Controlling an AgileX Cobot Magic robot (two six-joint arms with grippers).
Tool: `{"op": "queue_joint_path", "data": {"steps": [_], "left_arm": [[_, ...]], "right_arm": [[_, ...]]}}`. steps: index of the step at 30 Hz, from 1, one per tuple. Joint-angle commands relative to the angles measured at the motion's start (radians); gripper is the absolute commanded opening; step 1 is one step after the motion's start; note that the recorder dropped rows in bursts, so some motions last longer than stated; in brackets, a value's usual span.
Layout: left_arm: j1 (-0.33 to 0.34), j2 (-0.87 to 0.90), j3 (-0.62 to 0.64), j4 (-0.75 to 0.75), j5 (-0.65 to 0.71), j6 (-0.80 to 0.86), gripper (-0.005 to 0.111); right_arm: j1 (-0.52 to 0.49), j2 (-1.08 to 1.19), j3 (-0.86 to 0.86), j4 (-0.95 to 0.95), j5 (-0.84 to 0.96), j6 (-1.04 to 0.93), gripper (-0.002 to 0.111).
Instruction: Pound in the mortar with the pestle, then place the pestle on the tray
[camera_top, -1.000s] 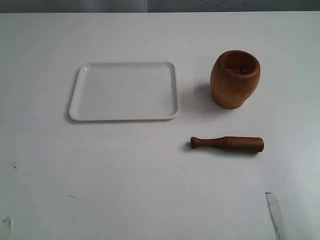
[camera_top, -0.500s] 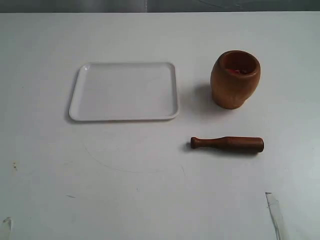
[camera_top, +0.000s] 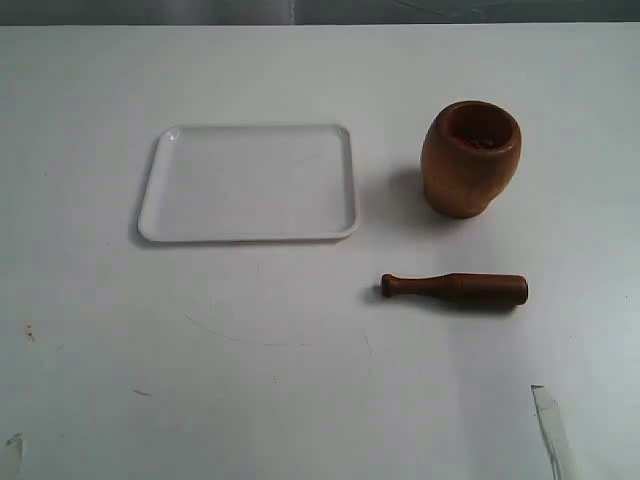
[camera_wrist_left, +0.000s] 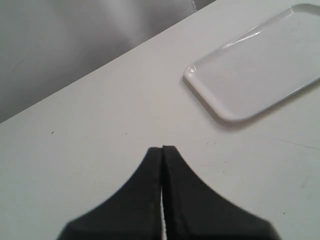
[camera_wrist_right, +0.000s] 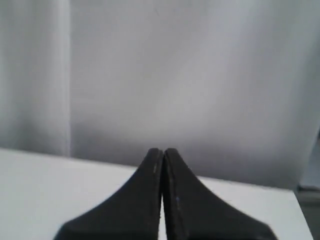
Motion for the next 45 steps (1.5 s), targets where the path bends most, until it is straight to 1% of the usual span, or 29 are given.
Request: {"op": "queue_joint_path", "data": {"steps": [1,3,5,6,8,9,11,12,15,21,26,29,32,37,39,41,45], "left_arm": [[-0.008,-0.001,0.001,-0.007,-0.003,-0.008,0.000],[-0.008,-0.001,0.001,-0.007,-0.003,-0.008,0.000],[-0.008,-0.001,0.001,-0.007,-0.003,-0.008,0.000],[-0.008,-0.001,0.001,-0.007,-0.003,-0.008,0.000],[-0.008,-0.001,0.001,-0.007,-0.003,-0.008,0.000],[-0.008,-0.001,0.001,-0.007,-0.003,-0.008,0.000],[-0.008,-0.001,0.001,-0.007,-0.003,-0.008,0.000],[-0.008,-0.001,0.001,-0.007,-0.003,-0.008,0.000],[-0.008,-0.001,0.001,-0.007,-0.003,-0.008,0.000],[-0.008,-0.001,0.001,-0.007,-0.003,-0.008,0.000],[-0.008,-0.001,0.001,-0.007,-0.003,-0.008,0.000],[-0.008,-0.001,0.001,-0.007,-0.003,-0.008,0.000],[-0.008,-0.001,0.001,-0.007,-0.003,-0.008,0.000],[-0.008,-0.001,0.001,-0.007,-0.003,-0.008,0.000],[-0.008,-0.001,0.001,-0.007,-0.003,-0.008,0.000],[-0.008,-0.001,0.001,-0.007,-0.003,-0.008,0.000],[-0.008,-0.001,0.001,-0.007,-0.003,-0.008,0.000]], "right_arm": [[0.111,0.191,-0.243,-0.034,0.551,-0.119,0.000],[0.158,0.286,-0.376,0.007,0.846,-0.251,0.000],[0.193,0.372,-0.501,0.109,1.103,-0.448,0.000],[0.203,0.402,-0.542,0.167,1.189,-0.563,0.000],[0.228,0.459,-0.611,0.355,1.366,-0.806,0.000],[0.243,0.474,-0.622,0.434,1.405,-0.896,0.000],[0.286,0.492,-0.626,0.595,1.405,-1.072,0.000],[0.306,0.497,-0.617,0.649,1.405,-1.121,0.000],[0.396,0.497,-0.567,0.711,1.405,-1.247,0.000],[0.549,0.497,-0.401,0.708,1.394,-1.274,0.000],[0.631,0.497,-0.249,0.748,1.323,-1.283,0.000],[0.683,0.497,-0.185,0.726,1.270,-1.344,0.000],[0.717,0.497,-0.152,0.651,1.195,-1.362,0.000],[0.718,0.497,-0.149,0.633,1.056,-1.362,0.002],[0.718,0.497,-0.149,0.599,1.051,-1.369,0.009],[0.718,0.497,-0.149,0.580,1.051,-1.369,0.021],[0.718,0.497,-0.149,0.565,0.975,-1.307,0.050]]}}
